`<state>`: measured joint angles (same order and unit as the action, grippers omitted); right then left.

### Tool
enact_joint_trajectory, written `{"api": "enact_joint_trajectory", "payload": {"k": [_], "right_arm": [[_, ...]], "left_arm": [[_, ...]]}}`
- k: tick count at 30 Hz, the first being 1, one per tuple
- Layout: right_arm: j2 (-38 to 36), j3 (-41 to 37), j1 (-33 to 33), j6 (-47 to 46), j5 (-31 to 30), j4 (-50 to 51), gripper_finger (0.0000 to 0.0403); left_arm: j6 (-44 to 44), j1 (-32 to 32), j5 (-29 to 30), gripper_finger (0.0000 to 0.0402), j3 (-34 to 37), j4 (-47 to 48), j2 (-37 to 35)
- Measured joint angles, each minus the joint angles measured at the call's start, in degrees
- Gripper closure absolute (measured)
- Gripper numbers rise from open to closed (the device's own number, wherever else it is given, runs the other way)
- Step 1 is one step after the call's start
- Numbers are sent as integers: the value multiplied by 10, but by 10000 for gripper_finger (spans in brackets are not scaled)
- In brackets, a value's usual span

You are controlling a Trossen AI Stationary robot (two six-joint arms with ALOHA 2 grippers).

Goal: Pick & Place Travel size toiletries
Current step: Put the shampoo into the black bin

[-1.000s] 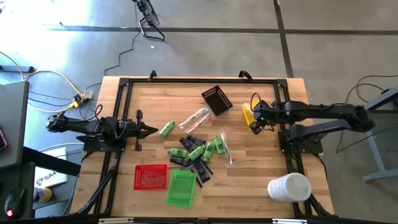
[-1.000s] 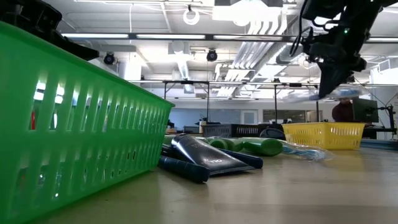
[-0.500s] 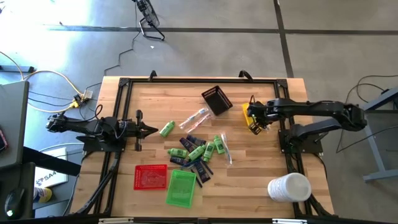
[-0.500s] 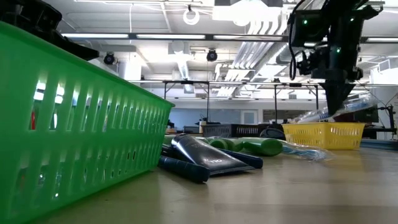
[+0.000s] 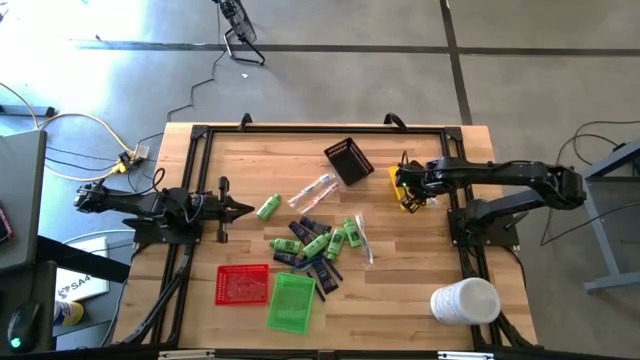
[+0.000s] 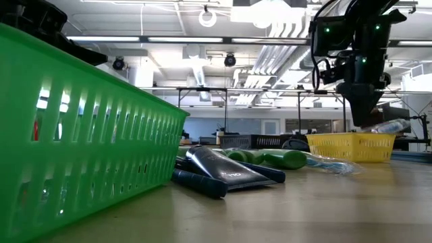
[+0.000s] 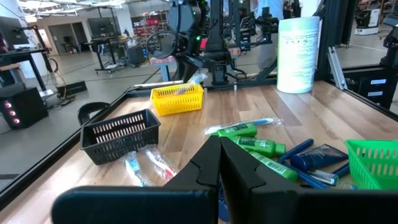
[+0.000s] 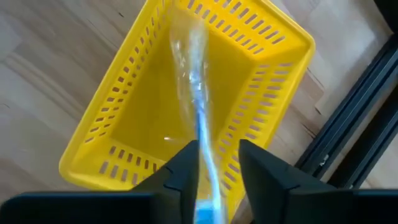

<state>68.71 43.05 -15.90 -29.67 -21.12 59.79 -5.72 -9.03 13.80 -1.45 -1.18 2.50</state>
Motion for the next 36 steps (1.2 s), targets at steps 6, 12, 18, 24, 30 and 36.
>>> {"api": "enact_joint_trajectory", "payload": {"k": [6,12,18,24,30,36], "right_arm": [[0,1,0,-7,-11,1,257],[0,46,9,-18,-11,4,284],[0,103,34,0,3,-22,333],[0,114,54,31,85,-139,371],[0,114,80,45,142,-260,389],[0,113,112,44,135,-312,394]], "left_arm": [[0,0,0,398,0,0,0],[0,0,0,398,0,0,0],[0,0,0,398,0,0,0],[0,0,0,398,0,0,0],[0,0,0,398,0,0,0],[0,0,0,398,0,0,0]]}}
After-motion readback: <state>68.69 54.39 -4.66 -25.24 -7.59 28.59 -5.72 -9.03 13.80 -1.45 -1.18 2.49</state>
